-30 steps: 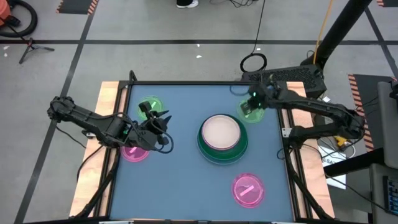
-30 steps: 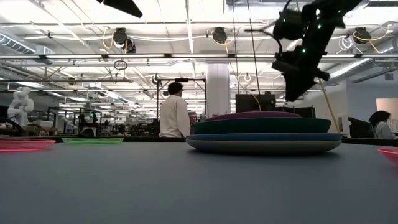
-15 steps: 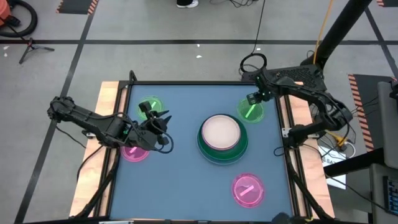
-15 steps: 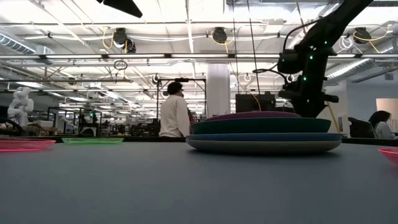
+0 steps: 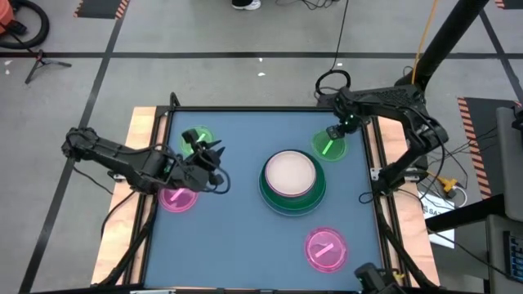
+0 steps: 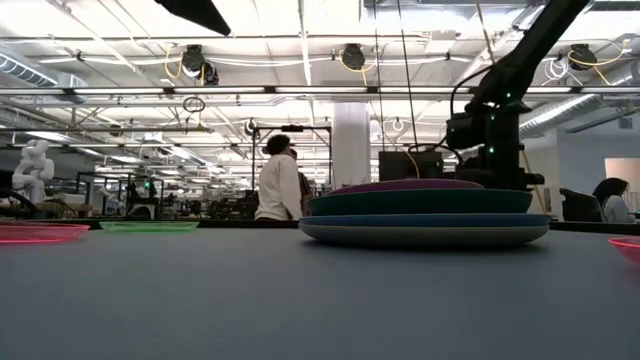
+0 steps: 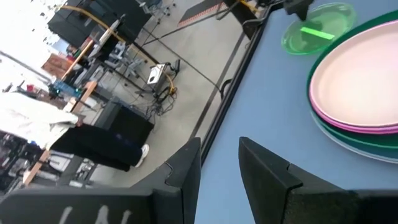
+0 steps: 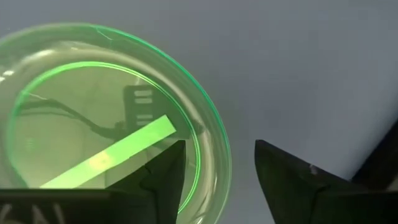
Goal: Stack plastic plates
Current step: Stack the right light green plate on top of the white plate
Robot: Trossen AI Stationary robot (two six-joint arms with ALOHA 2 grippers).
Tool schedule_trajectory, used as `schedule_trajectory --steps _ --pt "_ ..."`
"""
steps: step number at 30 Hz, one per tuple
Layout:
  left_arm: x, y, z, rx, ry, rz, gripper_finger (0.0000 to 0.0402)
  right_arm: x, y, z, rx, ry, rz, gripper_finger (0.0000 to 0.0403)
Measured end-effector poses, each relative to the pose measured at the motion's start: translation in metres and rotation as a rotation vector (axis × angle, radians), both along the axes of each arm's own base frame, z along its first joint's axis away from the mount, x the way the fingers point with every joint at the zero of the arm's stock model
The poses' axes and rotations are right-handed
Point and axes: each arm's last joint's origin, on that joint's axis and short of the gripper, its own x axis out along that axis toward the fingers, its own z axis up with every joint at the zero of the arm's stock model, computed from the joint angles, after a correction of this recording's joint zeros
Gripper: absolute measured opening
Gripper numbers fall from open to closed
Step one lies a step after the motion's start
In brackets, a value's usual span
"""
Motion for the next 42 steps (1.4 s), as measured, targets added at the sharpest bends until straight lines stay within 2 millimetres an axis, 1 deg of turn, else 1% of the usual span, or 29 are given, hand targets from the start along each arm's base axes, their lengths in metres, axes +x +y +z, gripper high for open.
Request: schedule_trajectory --steps 5,9,13,16,21,30,38,42 --pt "0.002 0.009 0.0 -0.012 -0.014 0.046 0.0116 0.001 -0.001 -0.005 0.02 0.01 -0.011 0.0176" --pt "0.002 0.015 0.0 -0.019 -0.024 0.074 0.0116 0.001 -0.001 -0.005 0.019 0.005 -0.017 0.0175" --pt "0.003 0.018 0.0 -0.023 -0.029 0.092 0.0116 0.003 -0.002 -0.005 0.032 -0.06 -0.024 0.0161" --pt "0.003 0.019 0.0 -0.025 -0.031 0.095 0.0116 0.006 -0.003 -0.005 0.047 -0.128 -0.036 0.0139" --pt "0.003 0.019 0.0 -0.031 -0.03 0.089 0.0116 0.009 -0.006 -0.004 0.028 -0.174 -0.063 0.0097" --pt "0.003 0.018 -0.001 -0.046 -0.022 0.069 0.0116 0.01 -0.009 -0.003 0.002 -0.189 -0.059 0.0009" --pt "0.003 0.018 -0.001 -0.046 -0.022 0.069 0.0116 0.011 -0.01 -0.001 -0.023 -0.203 -0.056 0.0002" --pt "0.003 0.018 -0.001 -0.046 -0.022 0.069 0.0116 0.011 -0.011 0.01 -0.085 -0.24 -0.05 0.0001"
